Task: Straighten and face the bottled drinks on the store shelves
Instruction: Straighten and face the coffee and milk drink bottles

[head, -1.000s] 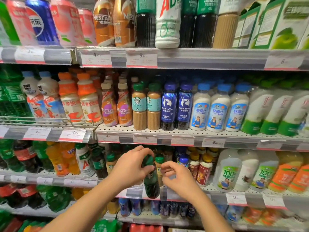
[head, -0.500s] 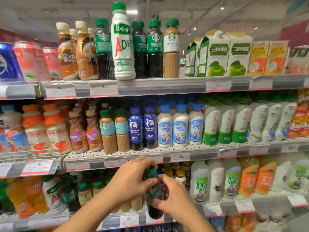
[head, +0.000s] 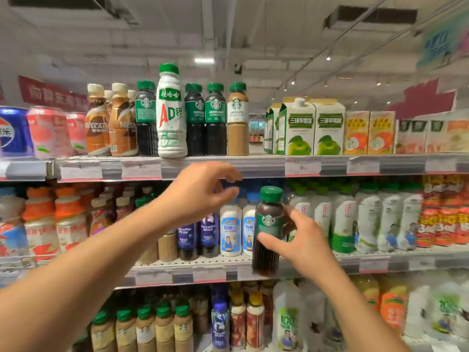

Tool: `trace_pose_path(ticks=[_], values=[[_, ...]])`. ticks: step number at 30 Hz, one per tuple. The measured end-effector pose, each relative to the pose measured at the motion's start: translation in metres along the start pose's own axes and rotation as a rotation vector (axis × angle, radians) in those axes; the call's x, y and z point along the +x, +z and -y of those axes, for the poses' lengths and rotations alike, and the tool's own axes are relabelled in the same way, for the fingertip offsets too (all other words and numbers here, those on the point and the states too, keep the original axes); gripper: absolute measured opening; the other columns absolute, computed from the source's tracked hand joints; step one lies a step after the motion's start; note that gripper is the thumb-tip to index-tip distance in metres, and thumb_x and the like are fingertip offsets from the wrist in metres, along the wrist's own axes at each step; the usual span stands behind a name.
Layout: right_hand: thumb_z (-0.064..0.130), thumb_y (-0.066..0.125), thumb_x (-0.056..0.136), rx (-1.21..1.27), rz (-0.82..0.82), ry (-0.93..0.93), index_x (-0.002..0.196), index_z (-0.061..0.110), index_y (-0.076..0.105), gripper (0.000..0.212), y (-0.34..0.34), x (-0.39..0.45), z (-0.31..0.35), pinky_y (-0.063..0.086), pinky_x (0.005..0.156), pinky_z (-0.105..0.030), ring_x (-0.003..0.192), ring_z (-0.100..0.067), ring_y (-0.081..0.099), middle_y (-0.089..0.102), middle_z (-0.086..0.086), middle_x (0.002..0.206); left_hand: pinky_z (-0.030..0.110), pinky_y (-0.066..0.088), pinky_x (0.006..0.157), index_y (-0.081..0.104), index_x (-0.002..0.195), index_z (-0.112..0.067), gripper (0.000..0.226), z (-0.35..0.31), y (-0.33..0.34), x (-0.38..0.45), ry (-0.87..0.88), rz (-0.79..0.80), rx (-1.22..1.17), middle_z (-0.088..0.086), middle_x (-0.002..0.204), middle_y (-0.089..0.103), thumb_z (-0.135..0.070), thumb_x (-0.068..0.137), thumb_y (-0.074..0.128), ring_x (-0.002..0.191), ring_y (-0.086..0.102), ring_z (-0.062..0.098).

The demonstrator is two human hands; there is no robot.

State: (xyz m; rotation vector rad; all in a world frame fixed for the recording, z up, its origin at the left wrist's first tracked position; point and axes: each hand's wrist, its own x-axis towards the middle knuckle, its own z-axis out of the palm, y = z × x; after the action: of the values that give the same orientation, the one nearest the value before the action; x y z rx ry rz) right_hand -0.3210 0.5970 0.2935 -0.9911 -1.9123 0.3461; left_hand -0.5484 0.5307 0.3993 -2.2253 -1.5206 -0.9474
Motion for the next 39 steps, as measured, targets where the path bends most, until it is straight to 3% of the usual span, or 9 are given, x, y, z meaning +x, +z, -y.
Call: trace_pose_path(ticks=[2, 6, 11, 15, 19, 29, 32, 35, 39], values=[[0.053, 0.084, 0.072, 0.017, -0.011, -0.025, 0.097, 0.041, 0.06, 0.036, -0.018, 0.019, 0.007, 0.049, 0.074, -0.027, 0.086, 0.001, 0.06, 0.067, 0.022, 0.092, 0.037, 0.055, 0.086, 0.068, 0.12, -0.026, 0.028, -0.003, -0.018, 0.033, 0.019, -0.05, 0.096, -0.009, 0.117, 0.068, -0.03, 0.092, 0.068, 0.088, 0.067, 0.01], [0.059, 0.082, 0.072, 0.017, -0.052, -0.062, 0.102, 0.033, 0.067, 0.043, -0.04, 0.05, 0.015, 0.053, 0.079, -0.034, 0.092, -0.008, 0.064, 0.07, 0.016, 0.097, 0.043, 0.049, 0.101, 0.06, 0.133, -0.022, 0.042, -0.001, -0.05, 0.104, -0.028, -0.126, 0.262, 0.001, 0.136, 0.061, -0.025, 0.092, 0.068, 0.115, 0.061, 0.023], [0.052, 0.085, 0.074, -0.012, -0.035, -0.059, 0.097, 0.028, 0.066, 0.038, -0.056, 0.072, 0.023, 0.047, 0.067, -0.024, 0.086, -0.006, 0.063, 0.069, 0.013, 0.091, 0.047, 0.044, 0.106, 0.043, 0.148, -0.019, 0.061, 0.004, -0.066, 0.172, -0.142, -0.163, 0.351, 0.009, 0.146, 0.051, -0.03, 0.093, 0.066, 0.128, 0.052, 0.031], [0.053, 0.084, 0.073, -0.03, -0.036, -0.05, 0.098, 0.03, 0.066, 0.038, -0.062, 0.076, 0.021, 0.046, 0.066, -0.019, 0.084, 0.0, 0.061, 0.067, 0.017, 0.091, 0.045, 0.051, 0.1, 0.038, 0.152, -0.02, 0.063, 0.004, -0.059, 0.2, -0.217, -0.075, 0.341, 0.009, 0.142, 0.055, -0.028, 0.094, 0.064, 0.12, 0.056, 0.029], [0.057, 0.083, 0.071, -0.041, -0.038, -0.042, 0.101, 0.031, 0.067, 0.043, -0.066, 0.077, 0.016, 0.055, 0.074, -0.028, 0.086, -0.002, 0.063, 0.069, 0.015, 0.091, 0.042, 0.059, 0.087, 0.052, 0.137, -0.017, 0.043, 0.005, -0.053, 0.213, -0.272, -0.015, 0.289, 0.008, 0.117, 0.063, -0.03, 0.097, 0.06, 0.099, 0.063, 0.027], [0.055, 0.082, 0.075, 0.031, -0.145, -0.095, 0.102, 0.033, 0.065, 0.039, -0.067, 0.1, 0.031, 0.056, 0.078, -0.035, 0.09, -0.005, 0.063, 0.068, 0.016, 0.096, 0.031, 0.058, 0.08, 0.061, 0.117, -0.02, 0.027, -0.008, -0.073, 0.182, -0.09, -0.255, 0.06, -0.001, 0.111, 0.067, -0.032, 0.094, 0.068, 0.099, 0.064, 0.018], [0.051, 0.08, 0.079, 0.093, -0.257, -0.143, 0.106, 0.026, 0.067, 0.039, -0.067, 0.119, 0.05, 0.055, 0.075, -0.034, 0.089, -0.008, 0.064, 0.07, 0.011, 0.098, 0.018, 0.051, 0.066, 0.062, 0.114, -0.022, 0.022, -0.015, -0.091, 0.154, -0.07, -0.402, -0.115, -0.006, 0.103, 0.065, -0.033, 0.095, 0.067, 0.09, 0.064, 0.009], [0.049, 0.078, 0.082, 0.141, -0.335, -0.158, 0.108, 0.021, 0.068, 0.039, -0.066, 0.143, 0.07, 0.051, 0.072, -0.033, 0.089, -0.013, 0.063, 0.069, 0.007, 0.097, 0.028, 0.058, 0.07, 0.062, 0.113, -0.026, 0.019, -0.02, -0.11, 0.122, -0.073, -0.4, -0.264, -0.008, 0.099, 0.066, -0.031, 0.095, 0.067, 0.089, 0.067, 0.009], [0.048, 0.078, 0.083, 0.166, -0.309, -0.133, 0.112, 0.018, 0.066, 0.044, -0.058, 0.179, 0.088, 0.048, 0.07, -0.03, 0.091, -0.017, 0.062, 0.067, 0.002, 0.101, 0.032, 0.059, 0.076, 0.06, 0.115, -0.028, 0.021, -0.013, -0.119, 0.079, -0.106, -0.323, -0.204, -0.006, 0.103, 0.066, -0.03, 0.095, 0.066, 0.092, 0.068, 0.012]])
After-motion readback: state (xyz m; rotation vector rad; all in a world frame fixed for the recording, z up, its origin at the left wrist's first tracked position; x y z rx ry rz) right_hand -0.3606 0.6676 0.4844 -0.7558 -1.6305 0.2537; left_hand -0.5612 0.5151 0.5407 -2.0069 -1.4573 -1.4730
